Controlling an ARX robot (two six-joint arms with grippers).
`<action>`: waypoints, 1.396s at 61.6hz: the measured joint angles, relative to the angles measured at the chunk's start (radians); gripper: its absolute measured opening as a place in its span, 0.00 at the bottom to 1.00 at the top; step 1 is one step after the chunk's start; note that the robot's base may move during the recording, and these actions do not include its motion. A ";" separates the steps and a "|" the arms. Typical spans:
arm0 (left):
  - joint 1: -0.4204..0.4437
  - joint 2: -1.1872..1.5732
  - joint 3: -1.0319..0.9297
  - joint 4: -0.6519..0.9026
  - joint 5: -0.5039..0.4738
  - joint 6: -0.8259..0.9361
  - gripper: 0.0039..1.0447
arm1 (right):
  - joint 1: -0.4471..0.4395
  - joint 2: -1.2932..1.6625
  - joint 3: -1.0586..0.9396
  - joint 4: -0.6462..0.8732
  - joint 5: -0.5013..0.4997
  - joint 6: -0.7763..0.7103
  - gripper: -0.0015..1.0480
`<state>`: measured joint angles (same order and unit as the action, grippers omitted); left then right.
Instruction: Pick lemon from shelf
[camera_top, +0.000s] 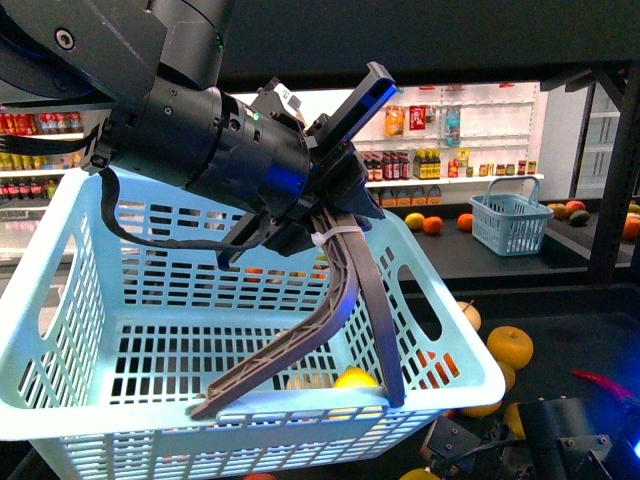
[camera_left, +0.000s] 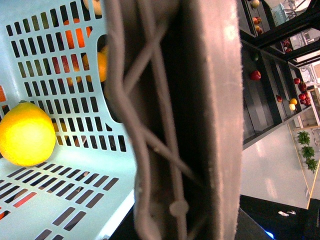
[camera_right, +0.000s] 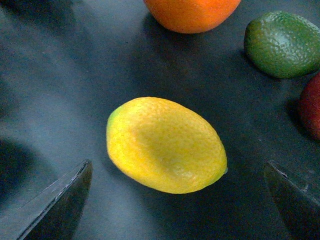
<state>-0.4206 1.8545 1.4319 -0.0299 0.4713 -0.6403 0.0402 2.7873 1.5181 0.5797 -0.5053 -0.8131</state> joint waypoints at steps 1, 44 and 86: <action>0.000 0.000 0.000 0.000 0.000 0.000 0.12 | 0.000 0.005 0.011 -0.002 0.000 -0.002 0.98; 0.000 0.000 0.000 0.000 0.000 0.000 0.12 | 0.016 0.111 0.179 -0.147 0.013 -0.004 0.72; 0.000 0.000 0.000 0.000 0.000 0.000 0.12 | -0.226 -0.663 -0.388 0.135 0.108 0.340 0.41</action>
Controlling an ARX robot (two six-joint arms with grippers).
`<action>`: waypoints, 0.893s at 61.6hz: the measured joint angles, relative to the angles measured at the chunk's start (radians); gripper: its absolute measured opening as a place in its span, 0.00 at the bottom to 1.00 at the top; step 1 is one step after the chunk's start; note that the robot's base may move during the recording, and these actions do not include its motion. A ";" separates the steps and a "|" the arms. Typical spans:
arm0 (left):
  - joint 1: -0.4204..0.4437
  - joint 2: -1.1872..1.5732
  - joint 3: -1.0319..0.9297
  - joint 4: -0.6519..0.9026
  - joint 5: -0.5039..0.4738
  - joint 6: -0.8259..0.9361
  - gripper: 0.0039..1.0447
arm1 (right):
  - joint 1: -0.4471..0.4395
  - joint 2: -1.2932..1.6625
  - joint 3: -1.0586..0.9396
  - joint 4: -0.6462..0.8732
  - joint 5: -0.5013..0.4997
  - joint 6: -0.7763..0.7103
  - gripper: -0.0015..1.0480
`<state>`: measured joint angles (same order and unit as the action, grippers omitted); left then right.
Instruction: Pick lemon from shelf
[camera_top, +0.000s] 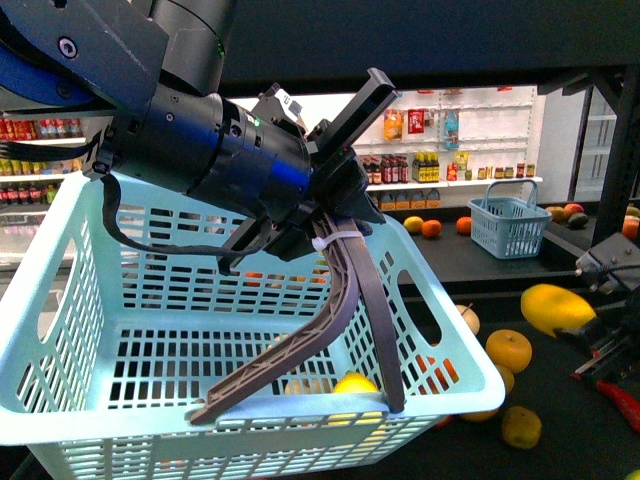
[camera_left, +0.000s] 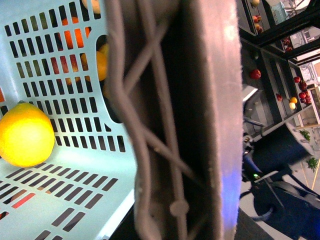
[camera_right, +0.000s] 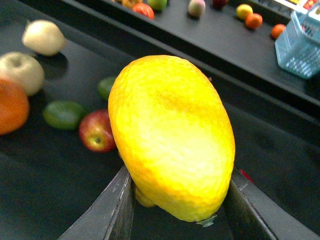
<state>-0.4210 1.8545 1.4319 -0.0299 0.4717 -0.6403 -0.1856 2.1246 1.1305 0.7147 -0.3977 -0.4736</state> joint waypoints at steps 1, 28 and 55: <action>0.000 0.000 0.000 0.000 0.000 0.000 0.12 | 0.003 -0.014 -0.007 0.000 -0.002 0.008 0.41; 0.000 0.000 0.000 0.000 -0.001 0.000 0.12 | 0.282 -0.244 -0.147 -0.036 0.048 0.101 0.41; 0.000 0.001 0.000 0.000 -0.003 -0.003 0.12 | 0.307 -0.339 -0.195 -0.058 0.178 0.186 0.97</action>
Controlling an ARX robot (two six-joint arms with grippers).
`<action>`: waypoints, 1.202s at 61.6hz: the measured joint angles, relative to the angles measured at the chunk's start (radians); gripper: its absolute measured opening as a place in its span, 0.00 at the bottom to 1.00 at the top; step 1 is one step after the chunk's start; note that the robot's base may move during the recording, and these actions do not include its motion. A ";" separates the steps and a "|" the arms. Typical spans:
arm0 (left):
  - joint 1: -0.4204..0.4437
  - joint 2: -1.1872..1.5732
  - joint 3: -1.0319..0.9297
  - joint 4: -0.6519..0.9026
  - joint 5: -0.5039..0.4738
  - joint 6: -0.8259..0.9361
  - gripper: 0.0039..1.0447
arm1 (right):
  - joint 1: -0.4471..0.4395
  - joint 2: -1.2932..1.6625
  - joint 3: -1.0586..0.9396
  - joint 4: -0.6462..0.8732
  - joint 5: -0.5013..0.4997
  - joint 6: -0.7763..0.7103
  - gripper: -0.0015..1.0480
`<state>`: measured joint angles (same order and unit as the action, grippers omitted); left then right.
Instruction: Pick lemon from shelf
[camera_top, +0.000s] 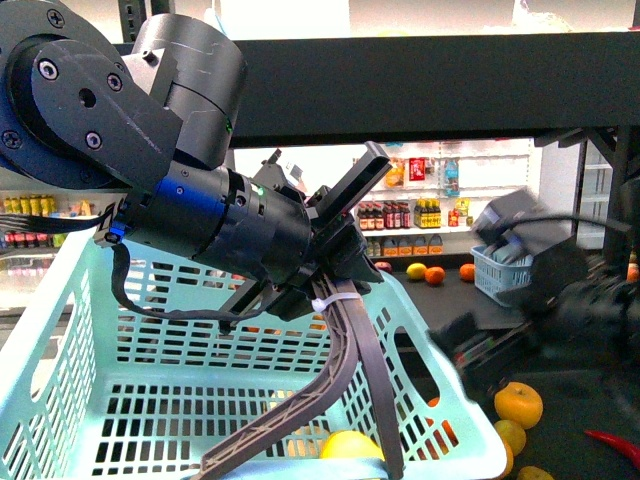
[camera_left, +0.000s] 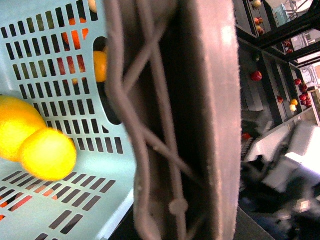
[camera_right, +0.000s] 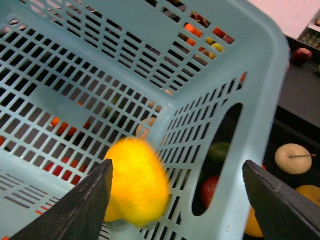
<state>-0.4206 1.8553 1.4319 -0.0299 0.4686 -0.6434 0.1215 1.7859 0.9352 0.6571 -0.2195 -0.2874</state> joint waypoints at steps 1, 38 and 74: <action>0.000 0.000 0.000 0.000 -0.001 0.000 0.12 | -0.016 -0.025 -0.005 -0.011 0.009 0.013 0.99; 0.000 0.000 0.000 0.000 0.002 -0.001 0.12 | -0.317 -1.479 -0.554 -0.758 0.064 0.272 0.86; 0.000 0.000 0.000 0.000 0.002 -0.003 0.12 | -0.125 -1.680 -0.816 -0.681 0.216 0.274 0.07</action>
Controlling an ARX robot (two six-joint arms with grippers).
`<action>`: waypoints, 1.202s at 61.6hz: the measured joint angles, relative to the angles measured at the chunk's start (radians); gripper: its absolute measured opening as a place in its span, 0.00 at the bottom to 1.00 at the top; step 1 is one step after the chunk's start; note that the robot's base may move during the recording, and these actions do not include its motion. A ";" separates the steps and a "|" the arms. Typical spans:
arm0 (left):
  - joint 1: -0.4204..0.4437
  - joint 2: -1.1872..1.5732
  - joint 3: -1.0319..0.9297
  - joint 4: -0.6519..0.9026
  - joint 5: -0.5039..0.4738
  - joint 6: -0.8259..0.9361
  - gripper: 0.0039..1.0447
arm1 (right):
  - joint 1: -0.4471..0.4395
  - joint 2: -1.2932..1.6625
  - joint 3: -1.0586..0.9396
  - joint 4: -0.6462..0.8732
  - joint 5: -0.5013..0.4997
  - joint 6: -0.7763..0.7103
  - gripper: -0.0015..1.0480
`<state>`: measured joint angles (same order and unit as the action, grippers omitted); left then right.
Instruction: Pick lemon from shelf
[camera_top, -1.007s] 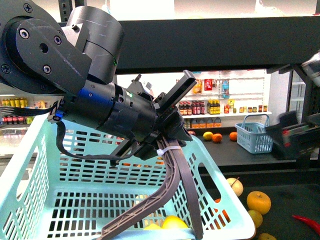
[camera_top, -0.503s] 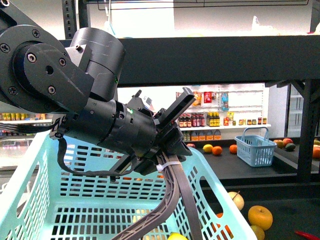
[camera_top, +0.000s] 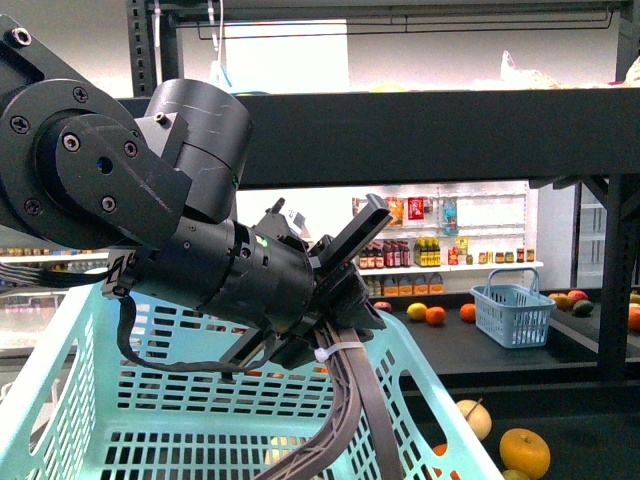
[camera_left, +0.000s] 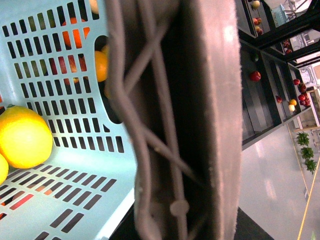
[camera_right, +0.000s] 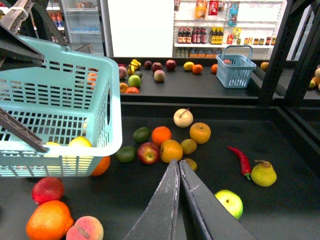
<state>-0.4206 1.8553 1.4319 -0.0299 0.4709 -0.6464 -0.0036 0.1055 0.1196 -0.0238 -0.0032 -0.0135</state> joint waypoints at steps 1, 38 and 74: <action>0.000 0.000 0.000 0.000 0.000 0.000 0.12 | 0.000 -0.004 -0.005 0.001 0.000 0.000 0.07; 0.000 0.000 0.000 0.000 0.001 -0.002 0.12 | 0.000 -0.094 -0.104 0.019 -0.002 0.000 0.07; -0.002 0.000 -0.004 0.021 -0.025 -0.014 0.12 | 0.000 -0.100 -0.104 0.021 0.000 0.002 0.85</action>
<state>-0.4225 1.8553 1.4281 -0.0093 0.4461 -0.6609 -0.0036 0.0059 0.0154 -0.0032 -0.0029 -0.0116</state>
